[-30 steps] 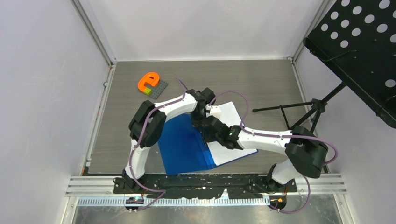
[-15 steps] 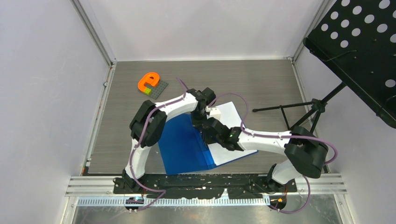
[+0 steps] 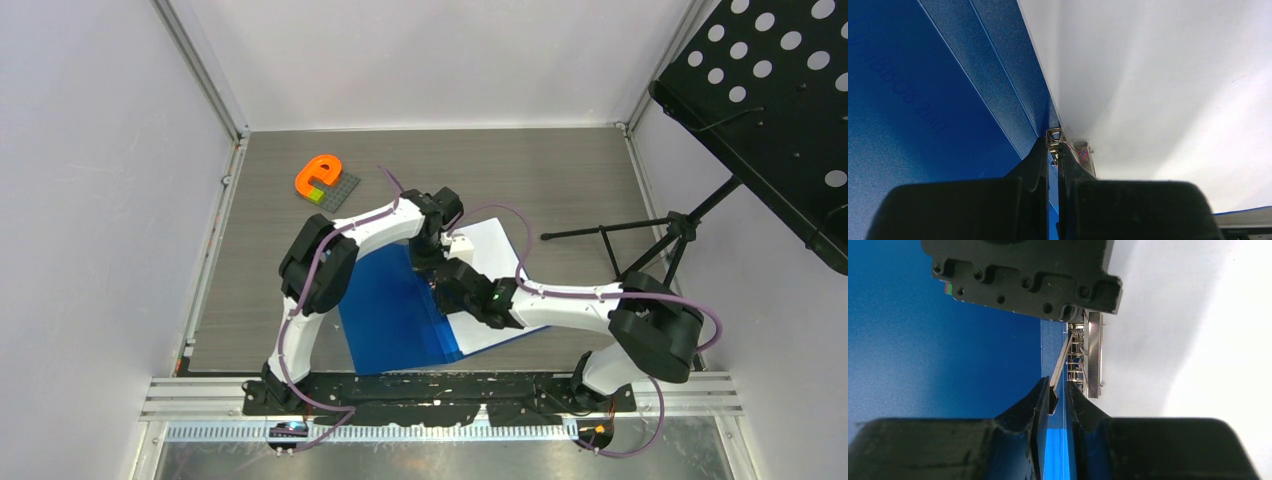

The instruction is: Put the files into the folder

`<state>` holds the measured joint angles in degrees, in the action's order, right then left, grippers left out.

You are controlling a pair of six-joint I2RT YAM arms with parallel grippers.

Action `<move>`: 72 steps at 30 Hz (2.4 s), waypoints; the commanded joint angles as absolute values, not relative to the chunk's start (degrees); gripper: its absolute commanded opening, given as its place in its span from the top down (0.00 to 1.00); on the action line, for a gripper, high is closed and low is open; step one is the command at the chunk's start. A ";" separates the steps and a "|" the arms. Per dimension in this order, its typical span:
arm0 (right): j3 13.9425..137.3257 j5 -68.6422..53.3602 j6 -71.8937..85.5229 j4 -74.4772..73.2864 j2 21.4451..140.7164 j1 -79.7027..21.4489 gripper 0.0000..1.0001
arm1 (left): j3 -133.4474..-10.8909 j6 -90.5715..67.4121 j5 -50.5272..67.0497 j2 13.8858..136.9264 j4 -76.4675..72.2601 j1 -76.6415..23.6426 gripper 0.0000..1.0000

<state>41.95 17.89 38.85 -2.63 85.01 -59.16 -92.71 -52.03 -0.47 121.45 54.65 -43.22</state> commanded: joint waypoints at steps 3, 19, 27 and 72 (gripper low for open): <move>38.02 19.08 40.10 -8.14 84.42 -60.08 0.79 | -94.49 -50.37 -4.31 122.95 56.52 -42.54 1.00; 39.35 21.42 43.98 -15.26 90.86 -61.42 0.86 | -94.71 -49.53 -4.04 122.89 56.49 -42.28 1.00; 41.34 23.45 45.63 -19.36 94.22 -61.75 0.88 | -94.83 -49.22 -3.62 123.15 56.20 -42.03 1.00; 36.12 19.08 47.33 -14.76 85.06 -62.28 0.81 | -94.57 -47.81 -3.16 125.04 56.09 -39.92 1.00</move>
<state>38.35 20.99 49.19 -1.58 85.23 -61.30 -94.06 -49.04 2.26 122.67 56.73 -41.39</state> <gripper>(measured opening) 0.186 0.010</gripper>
